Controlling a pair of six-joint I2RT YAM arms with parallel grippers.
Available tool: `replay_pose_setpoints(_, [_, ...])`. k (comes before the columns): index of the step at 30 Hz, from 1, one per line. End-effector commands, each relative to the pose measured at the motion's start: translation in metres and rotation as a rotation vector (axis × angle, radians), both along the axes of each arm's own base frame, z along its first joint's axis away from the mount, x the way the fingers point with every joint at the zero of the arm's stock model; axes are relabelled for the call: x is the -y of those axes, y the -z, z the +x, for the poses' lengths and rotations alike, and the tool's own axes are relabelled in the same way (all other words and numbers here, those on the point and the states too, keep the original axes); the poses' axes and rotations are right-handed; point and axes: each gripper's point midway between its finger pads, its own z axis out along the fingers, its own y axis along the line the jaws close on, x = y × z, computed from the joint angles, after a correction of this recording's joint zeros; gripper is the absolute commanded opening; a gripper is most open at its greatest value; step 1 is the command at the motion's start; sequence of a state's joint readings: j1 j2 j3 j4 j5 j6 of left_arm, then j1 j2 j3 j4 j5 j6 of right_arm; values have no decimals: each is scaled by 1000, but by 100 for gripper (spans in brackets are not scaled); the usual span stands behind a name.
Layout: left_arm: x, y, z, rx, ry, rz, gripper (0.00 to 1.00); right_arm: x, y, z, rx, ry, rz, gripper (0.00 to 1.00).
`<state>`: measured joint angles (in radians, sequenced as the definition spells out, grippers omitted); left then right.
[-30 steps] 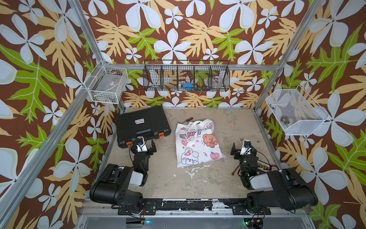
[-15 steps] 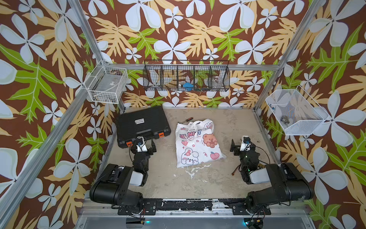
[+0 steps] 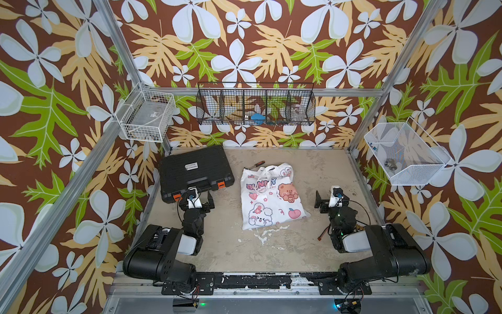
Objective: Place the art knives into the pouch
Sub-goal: Reset both arms
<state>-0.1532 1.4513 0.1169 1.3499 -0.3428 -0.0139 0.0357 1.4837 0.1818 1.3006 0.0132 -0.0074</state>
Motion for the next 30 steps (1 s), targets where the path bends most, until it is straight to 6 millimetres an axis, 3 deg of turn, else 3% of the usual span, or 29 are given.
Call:
replay_pose_setpoints(1, [-2, -3, 0, 13, -9, -1, 100, 0, 12, 4, -61, -31, 30, 100])
replay_pose_setpoints(30, [-1, -3, 1, 13, -7, -1, 100, 5, 12, 4, -62, -1, 34, 100])
